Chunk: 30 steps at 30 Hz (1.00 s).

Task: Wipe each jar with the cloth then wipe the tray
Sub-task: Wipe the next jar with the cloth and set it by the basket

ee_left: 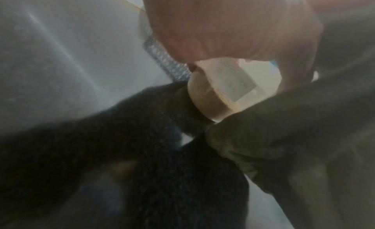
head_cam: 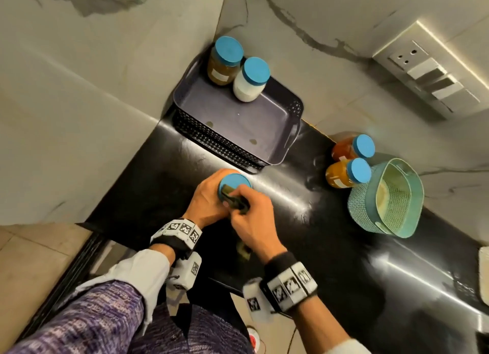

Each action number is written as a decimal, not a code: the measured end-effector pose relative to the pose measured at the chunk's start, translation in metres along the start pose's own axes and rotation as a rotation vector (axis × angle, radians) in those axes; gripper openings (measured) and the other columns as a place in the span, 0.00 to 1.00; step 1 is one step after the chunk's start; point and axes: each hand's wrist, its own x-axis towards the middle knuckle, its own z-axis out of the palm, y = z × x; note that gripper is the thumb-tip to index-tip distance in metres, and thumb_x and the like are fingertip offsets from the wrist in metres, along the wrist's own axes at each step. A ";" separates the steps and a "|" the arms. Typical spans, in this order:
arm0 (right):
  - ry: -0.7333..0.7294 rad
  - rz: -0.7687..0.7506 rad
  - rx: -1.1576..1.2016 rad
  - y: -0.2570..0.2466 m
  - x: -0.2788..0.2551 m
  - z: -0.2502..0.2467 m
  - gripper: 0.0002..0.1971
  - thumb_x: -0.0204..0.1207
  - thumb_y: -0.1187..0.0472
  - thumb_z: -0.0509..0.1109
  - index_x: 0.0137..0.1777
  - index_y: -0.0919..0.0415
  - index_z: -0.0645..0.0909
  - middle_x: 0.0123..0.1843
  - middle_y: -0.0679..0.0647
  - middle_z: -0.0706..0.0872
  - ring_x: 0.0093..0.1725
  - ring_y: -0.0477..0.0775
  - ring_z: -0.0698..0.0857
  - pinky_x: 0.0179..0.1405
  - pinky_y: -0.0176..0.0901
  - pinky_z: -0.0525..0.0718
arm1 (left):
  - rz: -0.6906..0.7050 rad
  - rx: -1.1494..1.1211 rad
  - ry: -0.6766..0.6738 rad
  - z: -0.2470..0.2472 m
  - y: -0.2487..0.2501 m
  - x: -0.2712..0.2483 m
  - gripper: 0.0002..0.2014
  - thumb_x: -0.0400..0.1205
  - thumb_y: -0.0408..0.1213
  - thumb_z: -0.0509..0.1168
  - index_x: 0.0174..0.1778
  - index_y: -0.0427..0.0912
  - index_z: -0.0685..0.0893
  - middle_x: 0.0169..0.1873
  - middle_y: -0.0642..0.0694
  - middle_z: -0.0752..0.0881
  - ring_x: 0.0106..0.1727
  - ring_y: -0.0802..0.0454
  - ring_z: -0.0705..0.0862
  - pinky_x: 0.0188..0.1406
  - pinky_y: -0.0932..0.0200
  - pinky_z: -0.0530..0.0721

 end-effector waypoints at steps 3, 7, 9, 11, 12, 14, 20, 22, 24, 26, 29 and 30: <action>0.011 0.065 0.174 -0.002 0.034 0.001 0.09 0.70 0.67 0.80 0.42 0.53 0.85 0.36 0.44 0.87 0.38 0.43 0.84 0.44 0.42 0.85 | -0.095 -0.006 0.059 -0.005 0.000 0.007 0.24 0.69 0.35 0.78 0.63 0.50 0.86 0.57 0.52 0.91 0.58 0.50 0.91 0.61 0.40 0.88; 0.210 0.151 0.523 0.013 0.024 -0.040 0.04 0.78 0.69 0.77 0.45 0.70 0.86 0.38 0.52 0.85 0.40 0.43 0.81 0.43 0.35 0.80 | -0.227 -0.078 0.155 -0.006 0.021 0.014 0.34 0.58 0.53 0.86 0.60 0.53 0.85 0.54 0.54 0.91 0.53 0.60 0.89 0.58 0.62 0.87; 0.269 0.177 0.682 0.008 0.016 -0.054 0.05 0.80 0.69 0.75 0.44 0.71 0.84 0.39 0.55 0.83 0.40 0.45 0.81 0.42 0.38 0.80 | -0.260 -0.183 0.199 -0.013 0.040 0.021 0.37 0.57 0.47 0.89 0.62 0.48 0.85 0.54 0.51 0.92 0.54 0.61 0.88 0.56 0.64 0.87; 0.295 0.157 0.789 -0.006 0.011 -0.065 0.03 0.80 0.69 0.75 0.45 0.67 0.84 0.39 0.56 0.83 0.41 0.47 0.81 0.42 0.39 0.81 | -0.273 -0.314 0.174 -0.019 0.065 0.028 0.38 0.56 0.44 0.90 0.63 0.44 0.86 0.54 0.49 0.93 0.55 0.58 0.90 0.58 0.60 0.88; 0.302 0.127 0.827 -0.016 0.011 -0.069 0.03 0.80 0.69 0.75 0.46 0.68 0.85 0.39 0.57 0.84 0.42 0.49 0.82 0.44 0.40 0.82 | -0.275 -0.375 0.154 -0.021 0.079 0.031 0.37 0.56 0.44 0.89 0.62 0.43 0.87 0.54 0.47 0.94 0.55 0.56 0.90 0.59 0.56 0.89; 0.325 0.045 0.908 -0.038 0.013 -0.079 0.04 0.79 0.68 0.76 0.50 0.69 0.86 0.44 0.60 0.88 0.46 0.54 0.86 0.49 0.45 0.86 | -0.265 -0.499 0.111 -0.021 0.112 0.036 0.35 0.60 0.44 0.88 0.63 0.40 0.89 0.55 0.42 0.94 0.56 0.48 0.92 0.61 0.48 0.90; 0.449 -0.088 0.925 -0.081 0.014 -0.086 0.10 0.80 0.61 0.77 0.59 0.62 0.86 0.55 0.71 0.88 0.55 0.60 0.90 0.55 0.52 0.90 | -0.287 -0.719 0.085 -0.020 0.182 0.047 0.29 0.68 0.47 0.84 0.61 0.36 0.91 0.56 0.30 0.93 0.55 0.37 0.92 0.63 0.35 0.89; 0.479 -0.069 0.939 -0.086 0.018 -0.086 0.12 0.83 0.58 0.74 0.61 0.63 0.84 0.56 0.68 0.89 0.55 0.60 0.90 0.55 0.53 0.88 | -0.286 -0.704 0.090 -0.018 0.197 0.049 0.19 0.69 0.45 0.86 0.53 0.42 0.95 0.51 0.34 0.94 0.51 0.39 0.93 0.59 0.38 0.90; 0.455 0.013 1.009 -0.094 0.023 -0.091 0.11 0.85 0.57 0.71 0.62 0.62 0.87 0.56 0.63 0.92 0.57 0.61 0.92 0.58 0.58 0.90 | -0.287 -0.689 0.115 -0.015 0.210 0.049 0.18 0.65 0.48 0.88 0.47 0.46 0.96 0.47 0.38 0.95 0.47 0.42 0.94 0.58 0.39 0.91; 0.415 0.057 1.052 -0.104 0.025 -0.097 0.09 0.85 0.58 0.69 0.58 0.57 0.90 0.53 0.59 0.94 0.54 0.59 0.93 0.60 0.62 0.90 | -0.297 -0.678 0.152 -0.014 0.220 0.050 0.23 0.62 0.53 0.86 0.49 0.44 0.95 0.47 0.37 0.95 0.48 0.39 0.94 0.61 0.36 0.91; 0.457 -0.004 1.008 -0.114 0.019 -0.100 0.09 0.84 0.54 0.69 0.55 0.52 0.91 0.51 0.58 0.94 0.51 0.59 0.93 0.57 0.60 0.91 | -0.258 -0.681 0.156 -0.017 0.226 0.055 0.24 0.65 0.53 0.87 0.51 0.43 0.94 0.49 0.36 0.95 0.50 0.37 0.94 0.59 0.37 0.91; 0.482 -0.055 0.975 -0.115 0.012 -0.097 0.10 0.83 0.55 0.68 0.56 0.52 0.91 0.52 0.58 0.94 0.51 0.59 0.93 0.55 0.54 0.91 | -0.255 -0.691 0.147 -0.019 0.227 0.056 0.23 0.66 0.54 0.87 0.50 0.43 0.95 0.49 0.36 0.95 0.50 0.37 0.94 0.57 0.39 0.91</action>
